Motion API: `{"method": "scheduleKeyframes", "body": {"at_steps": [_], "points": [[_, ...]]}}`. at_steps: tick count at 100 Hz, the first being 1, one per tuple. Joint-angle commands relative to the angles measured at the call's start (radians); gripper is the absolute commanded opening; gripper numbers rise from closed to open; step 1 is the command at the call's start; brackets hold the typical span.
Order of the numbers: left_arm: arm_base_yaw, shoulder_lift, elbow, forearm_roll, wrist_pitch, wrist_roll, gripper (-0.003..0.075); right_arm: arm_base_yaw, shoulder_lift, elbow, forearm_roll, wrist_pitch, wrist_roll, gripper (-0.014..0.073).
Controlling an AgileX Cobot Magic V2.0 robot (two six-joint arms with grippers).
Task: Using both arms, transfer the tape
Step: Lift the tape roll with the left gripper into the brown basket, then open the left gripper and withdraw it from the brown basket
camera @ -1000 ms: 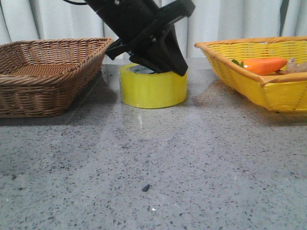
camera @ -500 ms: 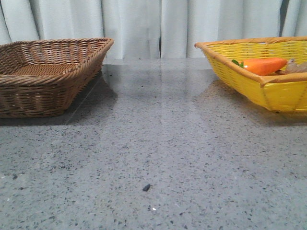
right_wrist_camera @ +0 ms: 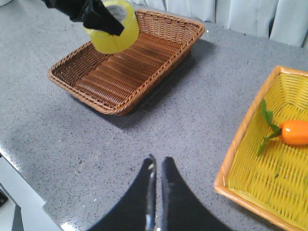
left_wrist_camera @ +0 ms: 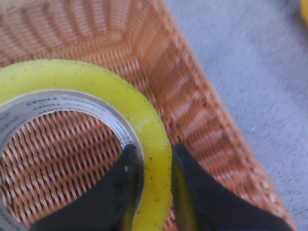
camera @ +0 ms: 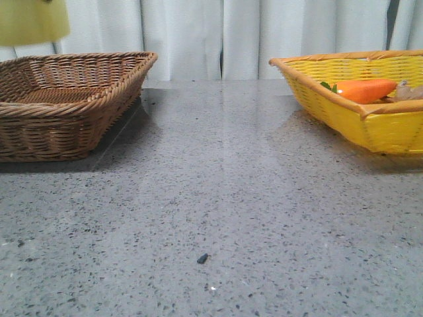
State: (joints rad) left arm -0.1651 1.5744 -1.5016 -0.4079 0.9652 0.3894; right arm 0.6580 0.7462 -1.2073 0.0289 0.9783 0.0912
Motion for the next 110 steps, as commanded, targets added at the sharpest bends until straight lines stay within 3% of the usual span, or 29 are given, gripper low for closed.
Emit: {"method": "scheduleKeyframes", "body": {"at_steps": [1, 14, 20, 30, 42, 54, 68, 82, 110], "points": [[0.005, -0.048, 0.024, -0.041, -0.093, -0.008, 0.0159, -0.003, 0.0, -0.007, -0.006, -0.083, -0.002, -0.0067], [0.005, -0.05, 0.043, -0.041, -0.073, -0.008, 0.0468, -0.003, 0.0, 0.015, -0.006, -0.093, -0.002, -0.0067], [0.005, -0.062, 0.043, -0.045, -0.071, -0.008, 0.0522, -0.003, 0.0, 0.019, -0.006, -0.095, -0.002, -0.0067], [0.005, -0.112, 0.049, -0.079, -0.096, -0.008, 0.0449, -0.003, -0.002, 0.019, -0.008, -0.075, -0.002, -0.0067], [-0.009, -0.245, 0.115, -0.208, -0.238, 0.032, 0.0347, -0.003, -0.021, 0.046, -0.014, -0.069, -0.002, -0.0067], [-0.075, -0.421, 0.248, -0.195, -0.459, 0.063, 0.0331, -0.003, -0.113, 0.155, -0.029, -0.203, -0.004, -0.0067], [-0.15, -0.655, 0.482, -0.141, -0.658, 0.063, 0.0331, -0.003, -0.301, 0.35, -0.15, -0.402, -0.004, -0.0067], [-0.173, -0.886, 0.731, -0.141, -0.732, 0.063, 0.0331, -0.003, -0.483, 0.531, -0.341, -0.461, -0.004, -0.0067], [-0.173, -1.177, 1.055, -0.148, -0.837, 0.063, 0.0304, -0.003, -0.652, 0.681, -0.369, -0.494, -0.004, -0.0067]]}}
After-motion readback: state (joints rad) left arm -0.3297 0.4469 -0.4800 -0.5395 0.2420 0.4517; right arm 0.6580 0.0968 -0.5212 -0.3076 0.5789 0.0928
